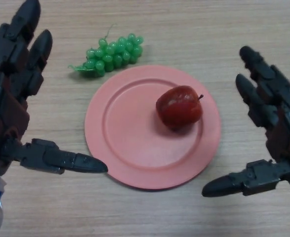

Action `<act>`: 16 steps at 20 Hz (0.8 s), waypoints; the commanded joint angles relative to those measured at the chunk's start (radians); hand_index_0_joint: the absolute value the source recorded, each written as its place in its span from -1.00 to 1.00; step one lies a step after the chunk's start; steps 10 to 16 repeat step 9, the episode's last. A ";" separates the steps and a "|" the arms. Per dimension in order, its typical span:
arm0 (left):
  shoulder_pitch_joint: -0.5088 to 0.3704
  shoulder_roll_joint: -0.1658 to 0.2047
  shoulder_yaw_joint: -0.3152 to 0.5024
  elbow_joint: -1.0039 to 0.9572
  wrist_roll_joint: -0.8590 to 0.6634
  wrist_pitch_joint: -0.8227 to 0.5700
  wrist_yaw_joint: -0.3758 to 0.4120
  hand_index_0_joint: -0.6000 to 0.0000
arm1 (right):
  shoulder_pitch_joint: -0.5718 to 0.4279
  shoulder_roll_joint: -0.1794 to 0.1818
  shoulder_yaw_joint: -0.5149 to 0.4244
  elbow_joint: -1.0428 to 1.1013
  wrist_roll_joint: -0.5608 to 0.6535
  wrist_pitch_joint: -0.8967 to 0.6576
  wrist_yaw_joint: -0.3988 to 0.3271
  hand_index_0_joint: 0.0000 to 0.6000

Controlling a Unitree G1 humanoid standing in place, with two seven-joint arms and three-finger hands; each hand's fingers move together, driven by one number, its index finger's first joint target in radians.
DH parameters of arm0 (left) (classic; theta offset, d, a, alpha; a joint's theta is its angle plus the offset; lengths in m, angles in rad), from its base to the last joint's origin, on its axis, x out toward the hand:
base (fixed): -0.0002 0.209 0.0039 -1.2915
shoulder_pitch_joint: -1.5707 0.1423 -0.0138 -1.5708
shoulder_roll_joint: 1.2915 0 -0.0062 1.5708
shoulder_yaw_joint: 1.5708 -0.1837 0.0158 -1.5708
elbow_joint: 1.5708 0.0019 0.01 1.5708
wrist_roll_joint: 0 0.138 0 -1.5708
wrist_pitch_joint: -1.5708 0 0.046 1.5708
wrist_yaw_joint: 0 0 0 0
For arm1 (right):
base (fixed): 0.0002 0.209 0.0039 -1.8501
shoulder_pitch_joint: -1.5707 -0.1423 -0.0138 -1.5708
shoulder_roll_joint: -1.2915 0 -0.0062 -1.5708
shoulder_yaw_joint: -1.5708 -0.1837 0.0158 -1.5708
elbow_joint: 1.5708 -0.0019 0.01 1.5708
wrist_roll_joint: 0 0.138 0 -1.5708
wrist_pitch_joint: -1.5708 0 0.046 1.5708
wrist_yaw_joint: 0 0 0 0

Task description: Pick up the red apple and place it on the plate

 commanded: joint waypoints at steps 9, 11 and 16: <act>0.011 0.011 0.006 0.023 0.013 -0.192 0.001 1.00 | 0.005 -0.016 0.003 -0.087 -0.108 -0.206 0.016 -1.00; 0.011 0.011 0.006 0.023 0.013 -0.192 0.001 1.00 | 0.005 -0.016 0.003 -0.087 -0.108 -0.206 0.016 -1.00; 0.011 0.011 0.006 0.023 0.013 -0.192 0.001 1.00 | 0.005 -0.016 0.003 -0.087 -0.108 -0.206 0.016 -1.00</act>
